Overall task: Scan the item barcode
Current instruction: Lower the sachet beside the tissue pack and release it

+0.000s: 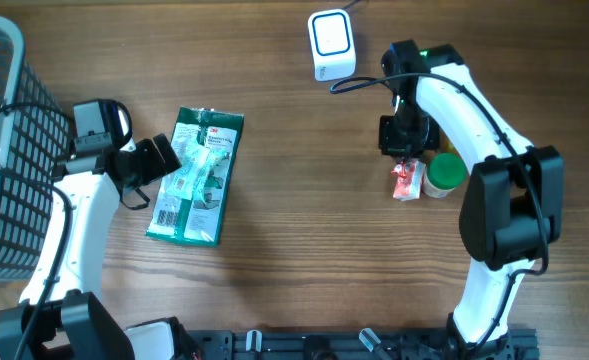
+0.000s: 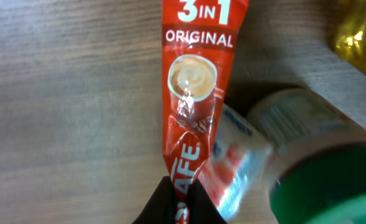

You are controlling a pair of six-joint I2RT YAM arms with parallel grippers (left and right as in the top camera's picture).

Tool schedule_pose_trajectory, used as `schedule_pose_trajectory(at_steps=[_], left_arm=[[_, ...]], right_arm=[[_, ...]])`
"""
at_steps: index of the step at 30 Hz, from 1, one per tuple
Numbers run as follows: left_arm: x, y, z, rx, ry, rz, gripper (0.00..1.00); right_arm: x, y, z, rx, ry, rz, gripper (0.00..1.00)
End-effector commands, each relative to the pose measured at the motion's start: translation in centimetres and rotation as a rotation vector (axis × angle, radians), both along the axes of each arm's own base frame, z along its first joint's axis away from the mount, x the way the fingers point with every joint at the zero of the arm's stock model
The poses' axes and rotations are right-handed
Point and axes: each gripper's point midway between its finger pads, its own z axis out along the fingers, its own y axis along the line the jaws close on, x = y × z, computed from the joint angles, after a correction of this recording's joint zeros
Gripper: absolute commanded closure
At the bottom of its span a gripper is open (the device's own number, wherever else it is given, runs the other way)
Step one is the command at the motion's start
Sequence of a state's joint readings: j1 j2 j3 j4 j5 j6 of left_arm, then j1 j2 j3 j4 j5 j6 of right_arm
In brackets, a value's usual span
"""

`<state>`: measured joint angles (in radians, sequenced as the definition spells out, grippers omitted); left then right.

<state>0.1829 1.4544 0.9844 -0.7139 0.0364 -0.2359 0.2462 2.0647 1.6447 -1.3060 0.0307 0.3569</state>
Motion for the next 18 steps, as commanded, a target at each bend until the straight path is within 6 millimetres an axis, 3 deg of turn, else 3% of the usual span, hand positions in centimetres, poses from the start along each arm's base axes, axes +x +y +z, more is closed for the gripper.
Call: schedule_pose_trajectory(at_steps=[1, 6, 10, 14, 18], left_arm=[[-0.1, -0.3, -0.2, -0.001, 0.006, -0.025, 0.00], [-0.1, -0.3, -0.2, -0.001, 0.006, -0.025, 0.00], [-0.1, -0.3, -0.2, -0.001, 0.006, -0.025, 0.00], [-0.1, -0.3, -0.2, -0.001, 0.006, -0.025, 0.00], [-0.1, -0.3, -0.2, -0.001, 0.006, -0.025, 0.00]], right_arm=[[-0.2, 0.5, -1.9, 0.014, 0.000, -0.041, 0.90], [-2.1, 0.7, -4.2, 0.036, 0.053, -0.057, 0.89], [-2.2, 0.6, -4.5, 0.036, 0.054, -0.037, 0.72], [0.0, 2.5, -1.4, 0.123, 0.007, -0.042, 0.57], [2.8, 8.5, 4.1, 0.333, -0.098, 0.035, 0.53]])
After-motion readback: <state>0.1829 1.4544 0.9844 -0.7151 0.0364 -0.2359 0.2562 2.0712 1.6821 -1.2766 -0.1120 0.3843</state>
